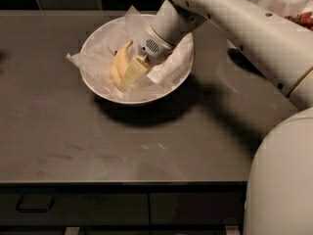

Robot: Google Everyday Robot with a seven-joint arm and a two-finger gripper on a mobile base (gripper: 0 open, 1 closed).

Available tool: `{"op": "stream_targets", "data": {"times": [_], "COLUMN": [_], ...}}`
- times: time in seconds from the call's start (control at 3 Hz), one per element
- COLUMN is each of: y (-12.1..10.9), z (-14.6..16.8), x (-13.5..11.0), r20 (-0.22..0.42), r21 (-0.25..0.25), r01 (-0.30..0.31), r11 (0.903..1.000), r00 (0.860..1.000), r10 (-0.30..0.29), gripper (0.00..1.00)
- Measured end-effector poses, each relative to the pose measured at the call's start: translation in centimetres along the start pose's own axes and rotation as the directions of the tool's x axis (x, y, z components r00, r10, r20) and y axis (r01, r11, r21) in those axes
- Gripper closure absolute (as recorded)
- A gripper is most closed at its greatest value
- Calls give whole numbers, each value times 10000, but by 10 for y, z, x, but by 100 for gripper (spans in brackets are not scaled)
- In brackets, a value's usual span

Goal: Pick banana from white bowl

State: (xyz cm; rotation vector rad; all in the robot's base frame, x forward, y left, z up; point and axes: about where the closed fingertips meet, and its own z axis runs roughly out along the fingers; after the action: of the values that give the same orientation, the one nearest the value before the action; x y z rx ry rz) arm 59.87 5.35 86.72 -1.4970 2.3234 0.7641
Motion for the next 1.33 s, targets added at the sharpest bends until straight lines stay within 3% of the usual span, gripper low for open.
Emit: {"op": "stream_targets", "data": {"times": [0.33,0.67,1.33], "y": [6,20,33], "z": [-9,-34,-75], "x": [8,25,39], "r20": [647,1719,2710], "r21": [244,999,2189], "r01": [415,963,1451], "r11": [9988,9903,9649], "r00": [9970,9787,9409], "r10": [-430,-1125,-2030], "gripper": [100,100,100]}}
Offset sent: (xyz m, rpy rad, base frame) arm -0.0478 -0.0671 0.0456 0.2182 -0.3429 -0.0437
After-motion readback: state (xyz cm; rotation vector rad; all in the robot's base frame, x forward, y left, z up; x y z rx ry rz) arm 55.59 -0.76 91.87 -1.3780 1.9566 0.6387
